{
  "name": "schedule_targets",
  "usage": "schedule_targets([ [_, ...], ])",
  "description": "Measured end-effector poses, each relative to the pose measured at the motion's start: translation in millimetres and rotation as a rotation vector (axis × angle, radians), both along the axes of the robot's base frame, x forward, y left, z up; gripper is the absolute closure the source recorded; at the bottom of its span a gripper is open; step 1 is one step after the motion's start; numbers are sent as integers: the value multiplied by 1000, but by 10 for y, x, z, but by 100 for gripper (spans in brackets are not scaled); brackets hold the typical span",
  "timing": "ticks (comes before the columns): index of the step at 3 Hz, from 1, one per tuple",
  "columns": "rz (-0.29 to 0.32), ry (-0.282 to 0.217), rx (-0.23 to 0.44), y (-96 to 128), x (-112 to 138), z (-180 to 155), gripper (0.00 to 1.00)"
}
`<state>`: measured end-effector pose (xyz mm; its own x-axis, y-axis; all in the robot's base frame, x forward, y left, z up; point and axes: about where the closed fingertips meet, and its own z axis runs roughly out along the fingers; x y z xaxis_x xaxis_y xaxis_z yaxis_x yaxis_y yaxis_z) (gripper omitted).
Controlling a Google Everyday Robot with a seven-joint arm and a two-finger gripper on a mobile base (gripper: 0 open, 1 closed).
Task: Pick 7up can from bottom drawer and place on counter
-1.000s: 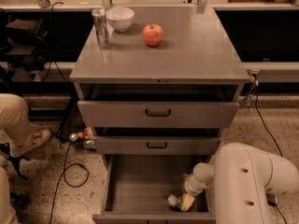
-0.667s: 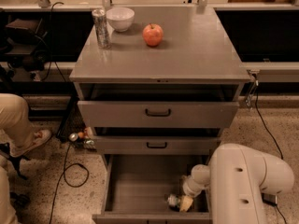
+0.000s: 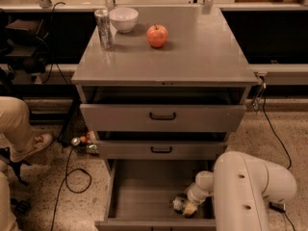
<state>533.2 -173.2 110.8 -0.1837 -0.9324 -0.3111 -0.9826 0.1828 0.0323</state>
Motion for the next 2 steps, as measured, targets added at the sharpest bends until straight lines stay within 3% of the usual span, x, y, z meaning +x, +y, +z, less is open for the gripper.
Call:
schedule_targets([
  [1, 1, -6, 3, 3, 13, 13, 64],
  [2, 13, -80, 56, 3, 42, 433, 95],
])
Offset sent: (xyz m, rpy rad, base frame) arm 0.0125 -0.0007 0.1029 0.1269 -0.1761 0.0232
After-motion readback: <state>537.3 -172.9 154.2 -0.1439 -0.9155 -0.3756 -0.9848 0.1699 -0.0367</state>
